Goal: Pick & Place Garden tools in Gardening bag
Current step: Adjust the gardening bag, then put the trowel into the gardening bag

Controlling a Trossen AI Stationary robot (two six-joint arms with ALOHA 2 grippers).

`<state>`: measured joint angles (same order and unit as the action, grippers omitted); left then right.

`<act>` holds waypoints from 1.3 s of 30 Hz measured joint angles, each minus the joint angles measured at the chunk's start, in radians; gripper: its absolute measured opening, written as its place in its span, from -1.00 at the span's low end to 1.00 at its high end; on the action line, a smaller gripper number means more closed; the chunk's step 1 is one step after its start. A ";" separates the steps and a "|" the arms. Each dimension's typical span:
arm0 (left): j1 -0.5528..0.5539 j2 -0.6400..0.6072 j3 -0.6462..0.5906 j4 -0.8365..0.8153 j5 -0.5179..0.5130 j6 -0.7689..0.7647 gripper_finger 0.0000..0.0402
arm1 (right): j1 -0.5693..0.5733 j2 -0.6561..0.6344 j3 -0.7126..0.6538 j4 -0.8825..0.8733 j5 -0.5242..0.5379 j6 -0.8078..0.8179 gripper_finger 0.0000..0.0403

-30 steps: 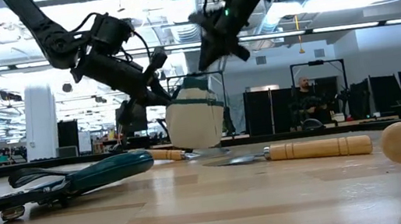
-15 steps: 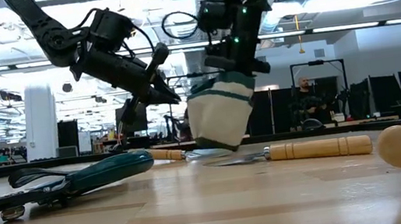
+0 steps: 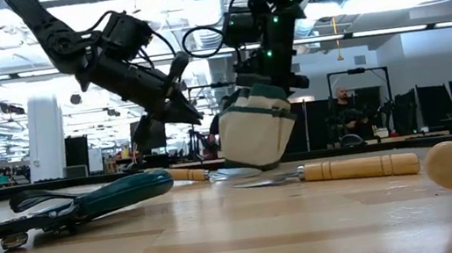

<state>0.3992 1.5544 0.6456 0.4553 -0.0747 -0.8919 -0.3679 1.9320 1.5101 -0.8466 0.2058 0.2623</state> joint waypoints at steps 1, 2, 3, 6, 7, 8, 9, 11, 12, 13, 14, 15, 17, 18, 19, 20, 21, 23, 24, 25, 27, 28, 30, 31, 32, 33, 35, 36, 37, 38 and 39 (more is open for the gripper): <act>0.000 -0.014 0.000 -0.013 0.001 0.002 -1.00 | 0.000 -0.004 0.000 -0.004 0.000 -0.004 -1.00; 0.000 -0.033 0.000 -0.038 0.002 0.003 -1.00 | 0.000 -0.014 0.000 -0.005 0.000 -0.007 -1.00; 0.000 -0.054 -0.001 -0.051 0.000 0.016 -1.00 | 0.001 -0.029 -0.001 -0.006 0.000 -0.008 -1.00; 0.002 -0.137 0.000 -0.090 -0.030 0.049 -1.00 | 0.002 -0.088 0.000 0.003 0.001 -0.008 -1.00; 0.002 -0.168 0.000 -0.115 -0.044 0.057 -1.00 | 0.002 -0.107 0.000 0.003 0.001 -0.008 -1.00; 0.005 -0.197 0.000 -0.135 -0.065 0.066 -1.00 | 0.002 -0.124 0.000 0.002 0.002 -0.009 -1.00; 0.006 -0.222 0.000 -0.144 -0.080 0.076 -1.00 | 0.002 -0.142 0.000 0.002 0.003 -0.011 -1.00; 0.015 -0.272 0.000 -0.173 -0.094 0.077 -0.99 | 0.002 -0.179 0.000 0.002 0.003 -0.011 -1.00; 0.019 -0.293 0.000 -0.175 -0.092 0.077 -0.99 | 0.001 -0.195 0.000 0.002 0.004 -0.011 -1.00; 0.024 -0.316 0.000 -0.192 -0.092 0.079 -0.99 | 0.001 -0.209 0.000 0.002 0.005 -0.011 -1.00; 0.025 -0.334 0.000 -0.194 -0.083 0.086 -0.98 | 0.000 -0.222 0.000 0.002 0.004 -0.011 -1.00; 0.026 -0.355 0.000 -0.207 -0.055 0.101 -0.97 | 0.001 -0.234 0.000 0.001 0.004 -0.011 -1.00; 0.025 -0.407 0.000 -0.249 0.054 0.155 -0.93 | 0.006 -0.264 0.000 -0.014 0.001 -0.011 -0.99; 0.025 -0.441 0.000 -0.295 0.120 0.185 -0.89 | 0.011 -0.281 0.000 -0.025 0.002 -0.013 -0.97; 0.022 -0.475 0.000 -0.350 0.182 0.215 -0.84 | 0.019 -0.298 0.000 -0.035 0.002 -0.019 -0.95; 0.016 -0.507 0.000 -0.405 0.228 0.241 -0.79 | 0.027 -0.315 0.000 -0.052 0.003 -0.023 -0.91; 0.006 -0.542 0.000 -0.471 0.256 0.265 -0.73 | 0.035 -0.331 0.000 -0.074 0.003 -0.026 -0.87; -0.026 -0.599 0.000 -0.556 0.265 0.301 -0.59 | 0.055 -0.365 0.000 -0.114 0.002 -0.026 -0.76; -0.045 -0.625 0.000 -0.583 0.263 0.315 -0.51 | 0.068 -0.382 0.000 -0.147 0.002 -0.017 -0.70; -0.065 -0.643 0.000 -0.590 0.263 0.328 -0.44 | 0.081 -0.399 0.000 -0.183 0.002 -0.005 -0.64; -0.113 -0.675 0.000 -0.613 0.264 0.334 -0.28 | 0.114 -0.427 0.000 -0.251 -0.008 0.027 -0.51; -0.136 -0.686 0.000 -0.619 0.264 0.334 -0.21 | 0.135 -0.437 0.000 -0.284 -0.015 0.049 -0.44; -0.178 -0.704 0.000 -0.646 0.265 0.326 -0.08 | 0.187 -0.448 0.000 -0.340 -0.021 0.104 -0.30; -0.194 -0.713 0.000 -0.671 0.265 0.312 -0.03 | 0.219 -0.449 0.000 -0.360 -0.021 0.130 -0.23; -0.209 -0.718 0.000 -0.696 0.265 0.297 0.01 | 0.250 -0.448 0.000 -0.376 -0.020 0.152 -0.17; -0.222 -0.719 0.000 -0.724 0.265 0.279 0.04 | 0.279 -0.446 0.000 -0.391 -0.015 0.173 -0.12; -0.250 -0.719 0.000 -0.792 0.263 0.253 0.08 | 0.338 -0.441 -0.001 -0.419 0.017 0.230 -0.02; -0.263 -0.718 0.000 -0.828 0.262 0.249 0.08 | 0.364 -0.440 -0.006 -0.419 0.033 0.264 0.01; -0.275 -0.718 0.000 -0.855 0.263 0.248 0.08 | 0.385 -0.440 -0.018 -0.421 0.045 0.299 0.04; -0.287 -0.718 0.000 -0.877 0.263 0.248 0.08 | 0.404 -0.440 -0.035 -0.420 0.051 0.338 0.06; -0.295 -0.715 0.000 -0.899 0.263 0.247 0.07 | 0.420 -0.440 -0.057 -0.414 0.050 0.377 0.08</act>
<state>0.1039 0.8392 0.6453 -0.4439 0.1886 -0.6454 0.0524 1.4921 1.4536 -1.2609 0.2556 0.6393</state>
